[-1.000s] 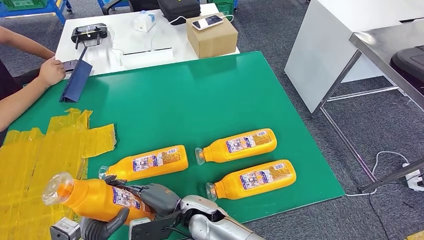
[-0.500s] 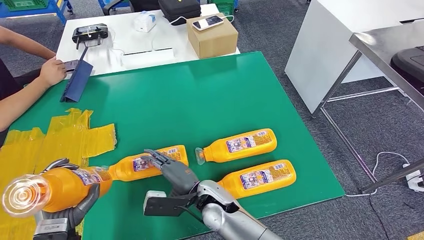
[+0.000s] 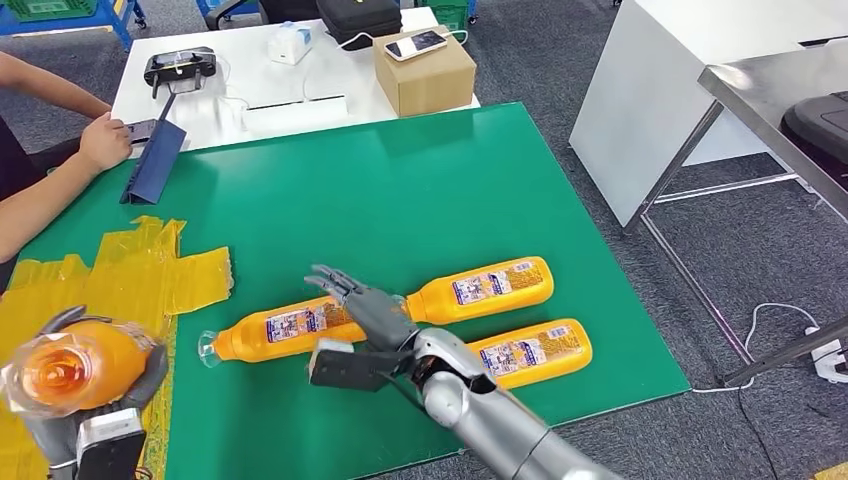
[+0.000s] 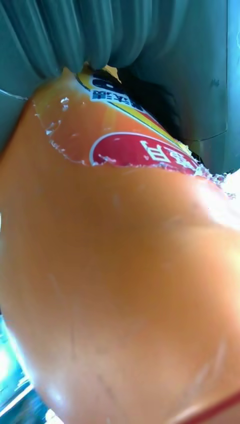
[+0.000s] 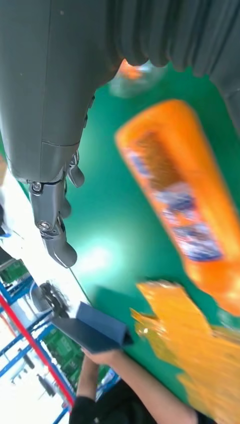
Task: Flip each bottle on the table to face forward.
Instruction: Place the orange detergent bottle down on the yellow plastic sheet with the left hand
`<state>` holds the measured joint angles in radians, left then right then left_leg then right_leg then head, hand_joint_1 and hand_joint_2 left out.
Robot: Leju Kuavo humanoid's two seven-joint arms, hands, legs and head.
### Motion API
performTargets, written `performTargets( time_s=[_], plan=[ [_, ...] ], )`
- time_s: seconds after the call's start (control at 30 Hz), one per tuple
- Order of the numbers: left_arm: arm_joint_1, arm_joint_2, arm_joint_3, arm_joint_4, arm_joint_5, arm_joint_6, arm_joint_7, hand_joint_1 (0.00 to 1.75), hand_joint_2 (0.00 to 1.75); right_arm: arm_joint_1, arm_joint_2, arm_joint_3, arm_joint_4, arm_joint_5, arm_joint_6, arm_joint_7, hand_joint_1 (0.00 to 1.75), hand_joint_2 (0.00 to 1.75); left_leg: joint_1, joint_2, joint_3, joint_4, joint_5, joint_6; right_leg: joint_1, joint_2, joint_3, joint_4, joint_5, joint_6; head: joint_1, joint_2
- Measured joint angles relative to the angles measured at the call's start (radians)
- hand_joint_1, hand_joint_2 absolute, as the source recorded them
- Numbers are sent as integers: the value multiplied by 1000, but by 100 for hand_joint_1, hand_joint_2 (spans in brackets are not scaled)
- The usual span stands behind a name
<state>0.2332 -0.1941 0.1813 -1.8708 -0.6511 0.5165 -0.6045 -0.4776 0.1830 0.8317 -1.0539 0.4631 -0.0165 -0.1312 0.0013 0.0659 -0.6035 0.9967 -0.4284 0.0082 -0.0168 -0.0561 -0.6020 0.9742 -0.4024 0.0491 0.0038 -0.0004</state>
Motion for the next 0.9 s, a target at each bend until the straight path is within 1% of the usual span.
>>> performTargets(
  time_s=[0.1,0.17,0.23,0.33,0.4,0.5,0.6,0.73,0.9],
  plan=[
    [-61,35,27,63,-175,120,60,175,175,-104,12,-18,92,-18,49,-2,0,175,0,0,0,0,3,0,0,0,0,0,2,-1,0,0],
    [-98,57,35,123,-307,159,122,175,175,-155,31,-21,160,-23,71,-4,0,175,0,0,0,0,4,0,1,0,0,0,3,-2,0,0],
    [-137,78,36,194,-447,170,200,175,175,-191,54,-21,226,-26,87,-4,0,175,0,0,0,0,5,0,1,0,0,0,3,-2,0,0],
    [-218,112,22,349,-682,174,357,175,175,-239,96,-12,328,-28,108,10,0,175,0,0,0,0,5,0,1,0,0,1,3,-2,0,0],
    [-269,132,4,451,-784,175,442,175,175,-263,120,0,376,-35,120,27,0,175,0,0,0,0,5,0,1,0,-1,1,3,-2,0,0],
    [-342,160,-25,603,-816,173,506,175,175,-288,145,31,427,-68,131,58,0,175,0,0,-1,0,5,0,0,0,-1,1,3,-2,0,0],
    [-395,186,-48,714,-812,154,533,175,175,-304,157,66,464,-106,130,68,0,175,0,1,-1,1,5,0,0,0,-2,1,3,-2,0,0],
    [-443,212,-74,806,-819,109,568,175,175,-314,165,105,500,-136,128,69,0,175,0,0,-2,1,5,0,0,0,-2,1,3,-2,0,0],
    [-481,231,-97,868,-843,79,599,175,175,-316,170,139,523,-149,127,73,0,175,0,0,-2,1,5,-1,0,0,-3,1,3,-2,0,0]
  ],
)
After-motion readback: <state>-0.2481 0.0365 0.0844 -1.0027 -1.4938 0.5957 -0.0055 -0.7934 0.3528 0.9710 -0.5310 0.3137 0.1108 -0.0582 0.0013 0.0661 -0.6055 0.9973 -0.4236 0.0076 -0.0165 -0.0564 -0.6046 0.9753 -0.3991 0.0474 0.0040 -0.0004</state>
